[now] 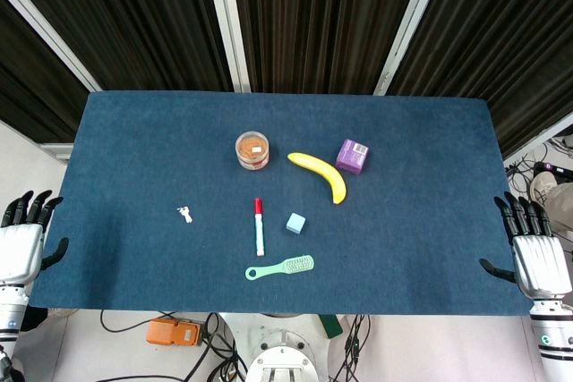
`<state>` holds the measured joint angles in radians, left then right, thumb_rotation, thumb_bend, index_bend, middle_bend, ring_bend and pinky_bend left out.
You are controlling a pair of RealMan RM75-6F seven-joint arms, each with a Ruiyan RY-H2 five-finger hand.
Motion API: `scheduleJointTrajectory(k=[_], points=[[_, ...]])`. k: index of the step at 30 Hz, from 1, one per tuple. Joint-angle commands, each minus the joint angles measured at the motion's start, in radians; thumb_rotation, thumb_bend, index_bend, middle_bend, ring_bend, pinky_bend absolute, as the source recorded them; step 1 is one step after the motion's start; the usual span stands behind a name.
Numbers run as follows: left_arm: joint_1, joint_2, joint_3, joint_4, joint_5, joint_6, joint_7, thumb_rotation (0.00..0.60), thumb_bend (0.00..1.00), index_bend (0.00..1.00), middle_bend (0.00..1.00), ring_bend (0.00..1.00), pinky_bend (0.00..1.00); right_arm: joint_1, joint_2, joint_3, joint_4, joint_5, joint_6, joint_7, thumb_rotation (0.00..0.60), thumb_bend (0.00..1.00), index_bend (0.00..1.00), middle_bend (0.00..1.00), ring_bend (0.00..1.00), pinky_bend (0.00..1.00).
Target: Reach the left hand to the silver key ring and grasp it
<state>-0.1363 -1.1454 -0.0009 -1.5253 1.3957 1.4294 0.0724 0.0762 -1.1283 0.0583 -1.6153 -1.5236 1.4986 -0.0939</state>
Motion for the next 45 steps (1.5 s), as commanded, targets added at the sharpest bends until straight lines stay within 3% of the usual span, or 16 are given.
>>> scheduleJointTrajectory(k=[1,12,17,22,30,39,45], points=[[0.002,-0.001,-0.001,0.000,0.003,-0.002,0.001,0.600,0.30,0.17,0.10,0.00,0.10,-0.001,-0.001,-0.001,-0.001,-0.002,0.002,-0.001,0.600,0.15,0.07,0.08,0.05,0.11],[0.010,-0.001,-0.007,-0.038,-0.013,-0.030,-0.012,0.600,0.30,0.17,0.10,0.00,0.10,-0.002,-0.001,-0.002,-0.009,0.001,-0.002,-0.004,0.600,0.15,0.07,0.08,0.05,0.11],[-0.021,-0.039,-0.026,-0.142,-0.072,-0.091,0.087,0.600,0.32,0.17,0.10,0.00,0.10,0.000,0.001,-0.003,-0.014,0.005,-0.010,0.000,0.600,0.15,0.07,0.08,0.05,0.11],[-0.111,-0.102,-0.065,-0.232,-0.165,-0.211,0.232,0.600,0.32,0.22,0.10,0.00,0.10,0.002,0.005,-0.008,-0.014,0.001,-0.019,0.001,0.600,0.15,0.07,0.08,0.05,0.11],[-0.230,-0.283,-0.145,-0.191,-0.346,-0.281,0.412,0.600,0.32,0.28,0.09,0.00,0.10,0.003,0.009,-0.015,-0.013,-0.012,-0.021,0.004,0.600,0.15,0.07,0.08,0.05,0.11],[-0.339,-0.369,-0.208,-0.170,-0.500,-0.298,0.545,0.600,0.34,0.34,0.09,0.00,0.10,0.008,0.005,-0.019,-0.014,-0.021,-0.028,-0.001,0.600,0.15,0.07,0.08,0.05,0.11],[-0.395,-0.401,-0.222,-0.131,-0.600,-0.316,0.602,0.600,0.37,0.34,0.09,0.00,0.10,0.008,0.006,-0.020,-0.014,-0.025,-0.025,0.000,0.600,0.15,0.07,0.08,0.05,0.11]])
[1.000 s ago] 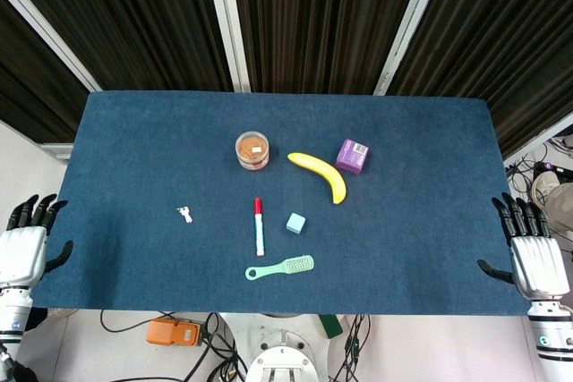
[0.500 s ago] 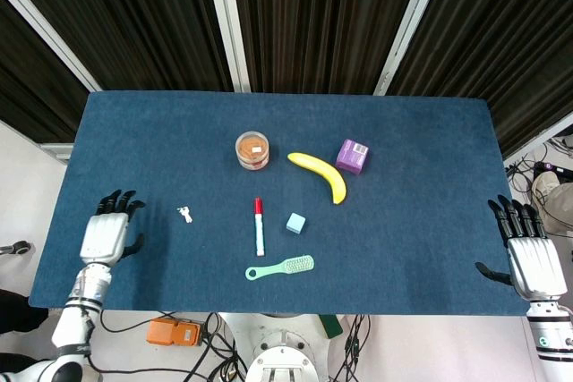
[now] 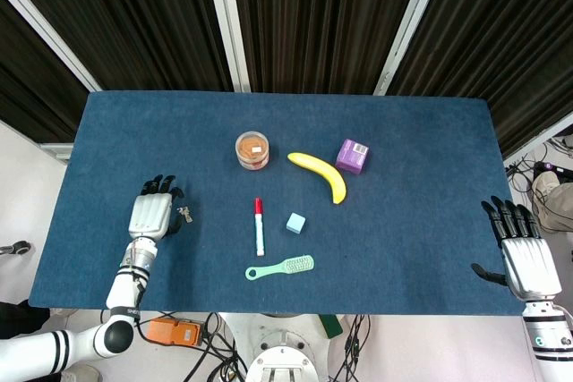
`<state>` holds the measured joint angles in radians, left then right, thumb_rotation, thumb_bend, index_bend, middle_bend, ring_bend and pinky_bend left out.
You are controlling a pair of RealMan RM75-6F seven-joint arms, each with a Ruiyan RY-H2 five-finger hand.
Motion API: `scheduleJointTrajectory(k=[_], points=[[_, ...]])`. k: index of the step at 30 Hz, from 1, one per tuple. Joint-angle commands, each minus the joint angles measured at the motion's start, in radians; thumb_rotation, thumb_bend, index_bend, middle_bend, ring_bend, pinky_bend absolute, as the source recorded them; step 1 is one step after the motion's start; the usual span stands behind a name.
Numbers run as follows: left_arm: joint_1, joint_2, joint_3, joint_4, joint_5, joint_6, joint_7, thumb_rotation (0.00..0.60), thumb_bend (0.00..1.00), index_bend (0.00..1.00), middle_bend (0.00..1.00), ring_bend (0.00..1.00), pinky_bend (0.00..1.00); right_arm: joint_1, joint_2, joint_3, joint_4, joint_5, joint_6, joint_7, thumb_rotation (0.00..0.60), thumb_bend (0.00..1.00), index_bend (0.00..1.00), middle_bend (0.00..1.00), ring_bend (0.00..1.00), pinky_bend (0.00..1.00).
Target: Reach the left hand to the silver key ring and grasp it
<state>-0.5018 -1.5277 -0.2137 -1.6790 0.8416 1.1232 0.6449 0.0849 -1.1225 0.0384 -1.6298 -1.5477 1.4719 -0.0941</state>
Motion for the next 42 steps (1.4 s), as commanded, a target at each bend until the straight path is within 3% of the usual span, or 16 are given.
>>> scheduleJointTrajectory(k=[1,11,42], points=[[-0.035,-0.020,-0.008,0.024,-0.063,-0.010,0.035,0.600,0.37,0.34,0.09,0.00,0.10,-0.001,0.000,0.000,0.001,0.000,0.002,0.001,0.600,0.15,0.07,0.08,0.05,0.11],[-0.053,-0.018,0.002,0.043,-0.106,0.005,0.012,0.600,0.35,0.43,0.09,0.00,0.10,0.001,0.000,0.000,0.002,0.000,-0.001,0.003,0.600,0.15,0.07,0.08,0.05,0.11],[-0.100,-0.074,0.015,0.123,-0.183,0.004,-0.029,0.600,0.38,0.54,0.13,0.01,0.10,0.004,-0.002,0.002,-0.001,0.011,-0.008,-0.005,0.600,0.15,0.07,0.08,0.05,0.11]])
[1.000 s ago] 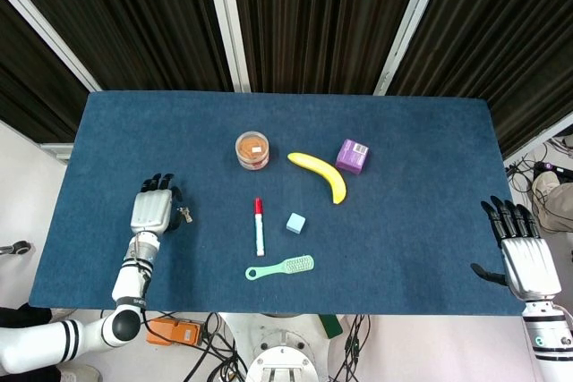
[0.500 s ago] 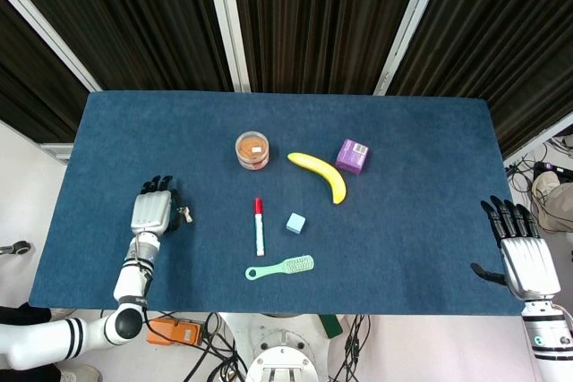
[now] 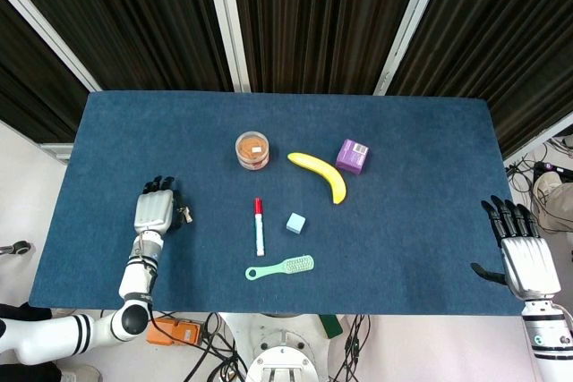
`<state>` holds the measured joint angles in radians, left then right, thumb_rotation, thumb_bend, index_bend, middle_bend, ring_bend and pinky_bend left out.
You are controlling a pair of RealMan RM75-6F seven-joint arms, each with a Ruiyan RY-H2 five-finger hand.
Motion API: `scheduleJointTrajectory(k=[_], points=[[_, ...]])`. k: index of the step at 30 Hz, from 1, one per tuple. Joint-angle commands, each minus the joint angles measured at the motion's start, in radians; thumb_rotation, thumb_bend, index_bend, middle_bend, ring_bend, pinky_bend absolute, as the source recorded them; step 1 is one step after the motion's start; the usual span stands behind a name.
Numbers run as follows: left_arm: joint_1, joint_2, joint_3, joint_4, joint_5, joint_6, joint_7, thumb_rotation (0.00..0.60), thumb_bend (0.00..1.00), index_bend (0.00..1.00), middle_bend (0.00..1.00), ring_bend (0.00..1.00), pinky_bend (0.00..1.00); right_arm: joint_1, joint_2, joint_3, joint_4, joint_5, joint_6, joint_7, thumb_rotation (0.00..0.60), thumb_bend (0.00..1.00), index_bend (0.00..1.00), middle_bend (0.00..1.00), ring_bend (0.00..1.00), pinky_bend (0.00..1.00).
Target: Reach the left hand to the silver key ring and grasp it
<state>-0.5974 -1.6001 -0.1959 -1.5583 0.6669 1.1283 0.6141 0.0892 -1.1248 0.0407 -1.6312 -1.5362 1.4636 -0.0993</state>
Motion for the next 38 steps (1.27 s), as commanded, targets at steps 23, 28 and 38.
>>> scheduleJointTrajectory(k=[23,28,38], points=[[-0.053,0.184,-0.058,-0.299,0.039,0.108,0.097,0.600,0.48,0.62,0.18,0.02,0.10,-0.001,0.004,-0.003,-0.005,-0.002,-0.001,0.005,0.600,0.15,0.07,0.08,0.05,0.11],[-0.090,0.308,-0.106,-0.464,-0.007,0.106,0.149,0.600,0.48,0.62,0.18,0.02,0.10,0.000,0.004,-0.002,-0.004,-0.002,0.000,0.005,0.600,0.15,0.07,0.08,0.05,0.11],[-0.208,0.458,-0.172,-0.656,-0.086,0.132,0.266,0.600,0.47,0.62,0.18,0.02,0.10,0.000,0.003,-0.003,-0.002,-0.005,0.001,0.002,0.600,0.15,0.07,0.08,0.05,0.11]])
